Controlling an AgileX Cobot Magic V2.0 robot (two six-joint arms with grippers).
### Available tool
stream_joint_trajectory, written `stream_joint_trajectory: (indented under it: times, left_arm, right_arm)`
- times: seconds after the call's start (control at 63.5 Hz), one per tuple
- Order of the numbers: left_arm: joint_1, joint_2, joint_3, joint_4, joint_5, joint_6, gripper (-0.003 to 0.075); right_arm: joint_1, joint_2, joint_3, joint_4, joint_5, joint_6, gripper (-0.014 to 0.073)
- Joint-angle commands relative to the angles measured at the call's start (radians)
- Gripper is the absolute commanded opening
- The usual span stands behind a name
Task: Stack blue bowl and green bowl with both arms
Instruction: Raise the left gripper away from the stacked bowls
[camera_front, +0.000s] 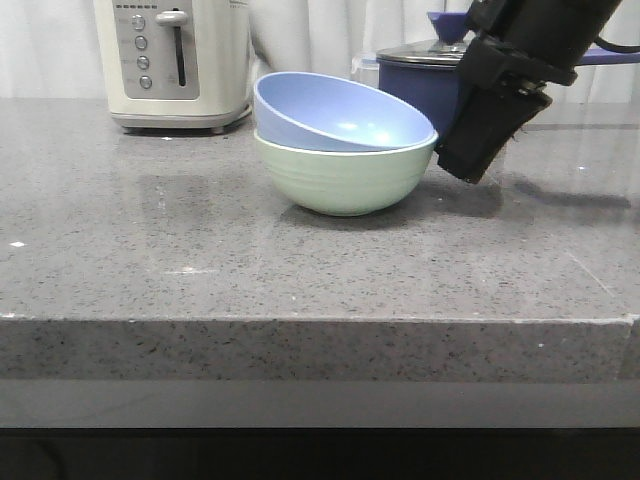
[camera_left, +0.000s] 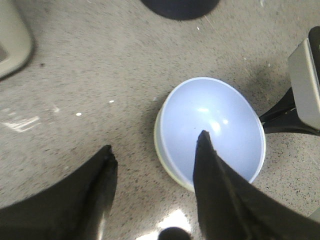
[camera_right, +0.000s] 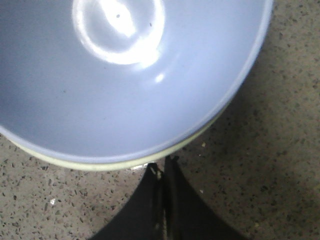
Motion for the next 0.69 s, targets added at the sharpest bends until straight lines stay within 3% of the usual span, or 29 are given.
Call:
stream_joint_trajectory:
  times: [0.0,0.299,0.678]
  left_arm:
    - [0.027,-0.159,0.085,0.000,-0.095,-0.010,0.0355]
    - [0.056,-0.543,0.482,0.107,-0.171,-0.010,0.0355]
    - [0.056,-0.912,0.825,0.103,-0.278,-0.010,0.0355]
  right_arm:
    - [-0.002,-0.041,-0.024,0.033,-0.014,-0.011,-0.0063]
    - [-0.002,-0.041,-0.024,0.033,-0.014,-0.011,-0.0063]
    - [-0.002,-0.041,-0.024,0.033,-0.011,-0.011,-0.0063]
